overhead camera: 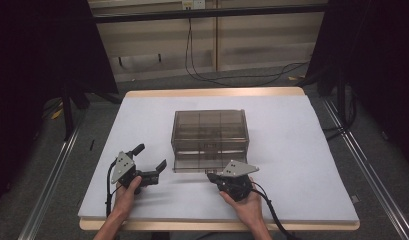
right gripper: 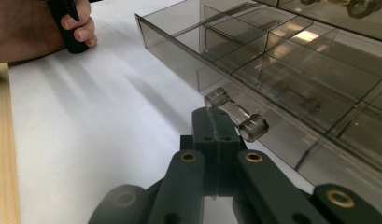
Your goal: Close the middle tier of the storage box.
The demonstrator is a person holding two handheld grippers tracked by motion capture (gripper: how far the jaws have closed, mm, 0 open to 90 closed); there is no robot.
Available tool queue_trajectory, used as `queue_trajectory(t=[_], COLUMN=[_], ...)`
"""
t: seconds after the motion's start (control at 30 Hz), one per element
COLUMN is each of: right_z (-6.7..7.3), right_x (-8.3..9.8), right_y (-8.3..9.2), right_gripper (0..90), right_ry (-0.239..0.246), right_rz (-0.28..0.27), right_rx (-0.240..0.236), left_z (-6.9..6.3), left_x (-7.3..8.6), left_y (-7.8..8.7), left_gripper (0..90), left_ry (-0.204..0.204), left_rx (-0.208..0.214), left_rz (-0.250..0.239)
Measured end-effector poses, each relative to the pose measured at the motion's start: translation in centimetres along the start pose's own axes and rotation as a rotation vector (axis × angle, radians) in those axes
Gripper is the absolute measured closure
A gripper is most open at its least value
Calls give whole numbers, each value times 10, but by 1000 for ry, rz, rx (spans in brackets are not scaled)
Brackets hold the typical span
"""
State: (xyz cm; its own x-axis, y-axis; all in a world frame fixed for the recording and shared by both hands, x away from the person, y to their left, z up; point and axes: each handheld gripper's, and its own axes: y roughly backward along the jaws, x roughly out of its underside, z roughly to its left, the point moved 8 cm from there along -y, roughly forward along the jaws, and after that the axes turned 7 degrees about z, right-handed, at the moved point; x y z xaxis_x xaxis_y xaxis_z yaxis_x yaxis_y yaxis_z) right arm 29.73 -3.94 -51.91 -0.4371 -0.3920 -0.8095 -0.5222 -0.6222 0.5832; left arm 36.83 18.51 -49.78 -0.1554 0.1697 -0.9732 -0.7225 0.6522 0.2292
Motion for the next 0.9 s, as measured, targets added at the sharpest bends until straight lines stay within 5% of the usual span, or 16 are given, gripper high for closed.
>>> queue_trajectory(t=[0.9], right_z=[-4], right_x=[-3], right_y=[-2], right_gripper=[900], right_ry=[-2], right_rz=[-1], right_rx=[5], left_z=[0], left_x=[0], left_y=[0], left_gripper=[8], left_ry=[2], left_rx=[-1], left_rz=[1])
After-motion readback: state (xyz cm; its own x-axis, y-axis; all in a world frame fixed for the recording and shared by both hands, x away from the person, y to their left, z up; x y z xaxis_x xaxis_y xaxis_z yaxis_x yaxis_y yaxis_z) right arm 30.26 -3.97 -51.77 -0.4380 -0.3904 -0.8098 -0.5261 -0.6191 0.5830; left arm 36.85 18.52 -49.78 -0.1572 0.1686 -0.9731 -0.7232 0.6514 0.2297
